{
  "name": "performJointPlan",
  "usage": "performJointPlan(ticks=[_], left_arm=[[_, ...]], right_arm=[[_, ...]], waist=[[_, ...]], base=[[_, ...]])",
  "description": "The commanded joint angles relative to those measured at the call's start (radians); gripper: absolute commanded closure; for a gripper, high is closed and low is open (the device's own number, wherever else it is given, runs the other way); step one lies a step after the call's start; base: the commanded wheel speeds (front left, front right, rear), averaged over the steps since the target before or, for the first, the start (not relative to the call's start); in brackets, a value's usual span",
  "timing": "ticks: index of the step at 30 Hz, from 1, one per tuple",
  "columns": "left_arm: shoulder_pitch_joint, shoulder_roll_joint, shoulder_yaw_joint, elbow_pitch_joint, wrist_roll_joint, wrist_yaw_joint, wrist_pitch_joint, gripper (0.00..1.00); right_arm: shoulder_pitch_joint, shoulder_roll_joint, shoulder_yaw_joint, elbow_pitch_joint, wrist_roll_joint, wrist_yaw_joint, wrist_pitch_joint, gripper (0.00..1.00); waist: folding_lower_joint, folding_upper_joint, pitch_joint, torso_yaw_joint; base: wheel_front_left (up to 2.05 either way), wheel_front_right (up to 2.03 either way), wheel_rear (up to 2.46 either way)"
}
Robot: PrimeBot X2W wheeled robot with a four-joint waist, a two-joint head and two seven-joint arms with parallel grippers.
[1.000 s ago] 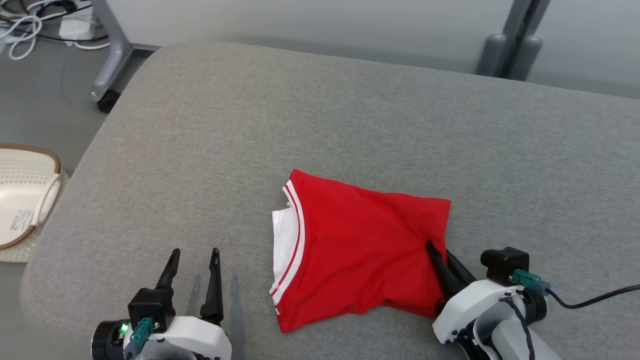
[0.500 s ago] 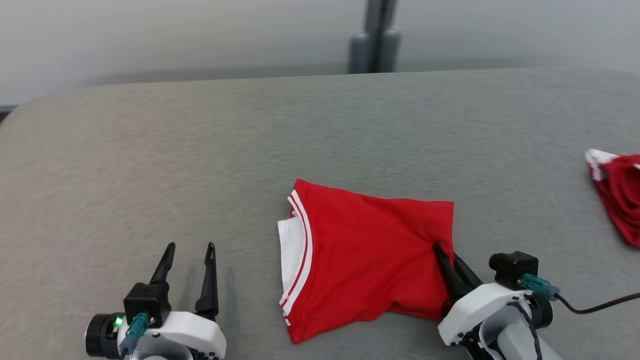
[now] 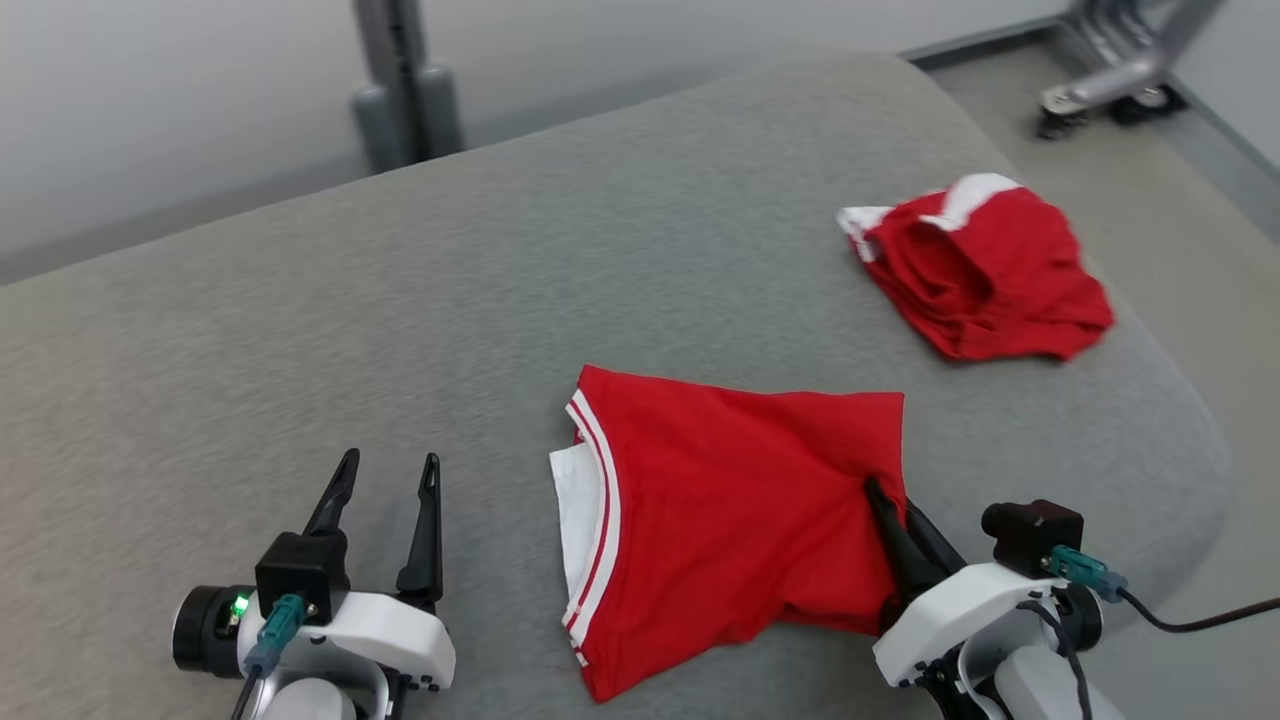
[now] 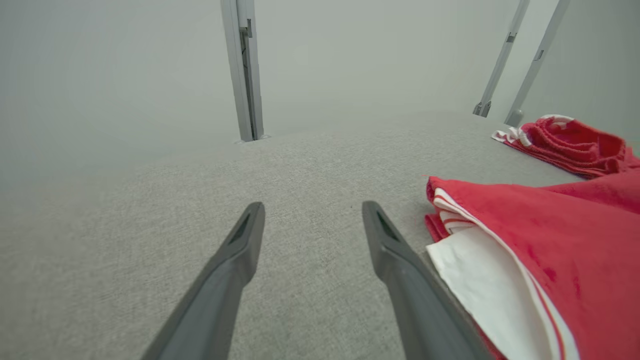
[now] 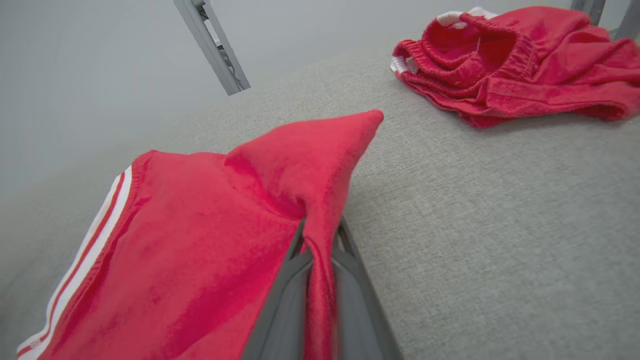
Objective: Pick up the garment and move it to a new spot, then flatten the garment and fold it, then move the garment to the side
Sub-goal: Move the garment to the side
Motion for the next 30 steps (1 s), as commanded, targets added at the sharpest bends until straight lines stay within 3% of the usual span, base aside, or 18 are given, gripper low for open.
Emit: performJointPlan(ticks=[1, 6, 12, 22, 30], left_arm=[[-0.013, 0.005, 0.003, 0.001, 0.007, -0.003, -0.004, 0.0], [-0.032, 0.005, -0.003, 0.003, 0.016, -0.013, -0.004, 0.0], [-0.05, 0.005, -0.018, 0.005, 0.026, -0.021, -0.004, 0.0], [-0.074, 0.005, -0.036, 0.005, 0.044, -0.026, -0.004, 0.0], [-0.091, 0.005, -0.027, 0.0, 0.068, -0.033, -0.004, 0.0]], right_arm=[[-0.004, -0.005, -0.004, -0.004, 0.009, 0.0, -0.002, 1.0], [-0.021, -0.005, -0.016, -0.032, 0.01, 0.0, -0.002, 1.0], [-0.083, -0.006, -0.063, -0.057, -0.045, 0.0, -0.002, 1.0], [-0.285, -0.015, -0.299, -0.021, -0.252, 0.0, -0.002, 1.0], [-0.413, -0.117, -0.574, 0.11, -0.431, 0.0, -0.002, 1.0]], waist=[[0.0, -0.0001, 0.019, -0.074], [0.0, -0.0001, 0.037, -0.123], [0.0, -0.0001, 0.062, -0.117], [0.0, -0.0001, 0.103, 0.006], [0.0, -0.0001, 0.138, 0.121]], base=[[0.0, 0.0, 0.0], [0.0, 0.0, 0.0], [0.0, 0.0, 0.0], [0.0, 0.0, 0.0], [0.0, 0.0, 0.0]])
